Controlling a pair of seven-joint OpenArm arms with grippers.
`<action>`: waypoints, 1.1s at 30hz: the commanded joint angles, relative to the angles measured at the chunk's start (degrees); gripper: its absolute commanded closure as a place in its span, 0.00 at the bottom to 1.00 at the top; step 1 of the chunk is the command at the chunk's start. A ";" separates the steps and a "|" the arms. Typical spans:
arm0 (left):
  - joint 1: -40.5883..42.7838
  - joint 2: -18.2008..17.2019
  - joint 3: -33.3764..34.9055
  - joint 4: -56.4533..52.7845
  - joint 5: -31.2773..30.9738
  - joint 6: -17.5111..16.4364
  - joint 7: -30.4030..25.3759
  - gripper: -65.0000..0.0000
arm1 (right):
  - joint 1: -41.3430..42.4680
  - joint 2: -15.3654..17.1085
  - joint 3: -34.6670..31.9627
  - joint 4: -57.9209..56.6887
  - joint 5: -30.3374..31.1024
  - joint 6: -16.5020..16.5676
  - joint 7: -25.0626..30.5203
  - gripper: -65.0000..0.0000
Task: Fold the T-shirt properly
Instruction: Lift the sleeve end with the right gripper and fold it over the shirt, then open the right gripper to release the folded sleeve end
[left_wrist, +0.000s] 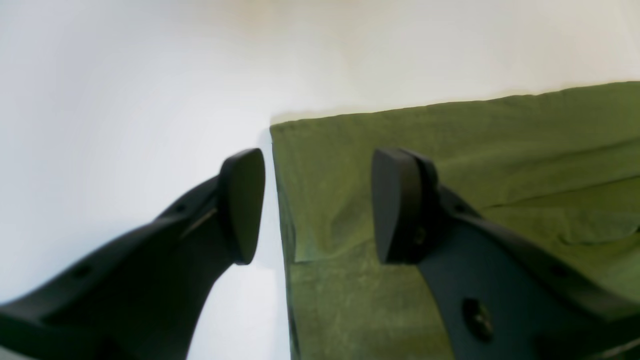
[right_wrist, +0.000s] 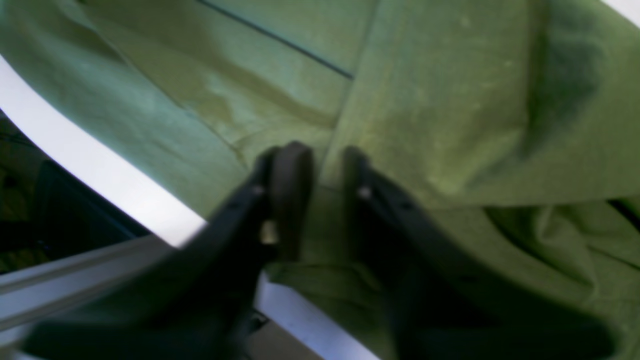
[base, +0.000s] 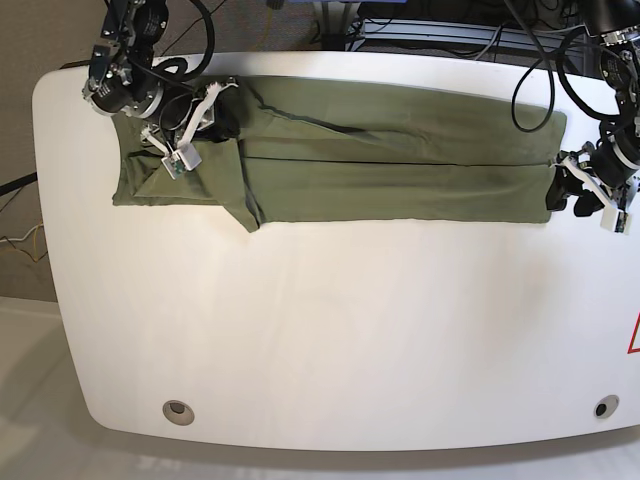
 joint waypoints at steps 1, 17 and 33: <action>-0.60 -1.29 -0.36 1.01 -0.96 0.24 -1.33 0.51 | -1.01 1.10 0.28 1.31 2.19 0.12 0.54 0.99; -0.51 -1.38 -0.23 0.70 -0.76 0.27 -1.21 0.51 | -1.37 5.95 -0.39 0.72 8.07 0.12 -1.04 1.00; -0.57 -1.17 -0.30 0.70 -0.77 0.51 -1.89 0.50 | -1.24 5.70 -0.72 1.25 7.56 0.12 -0.90 0.43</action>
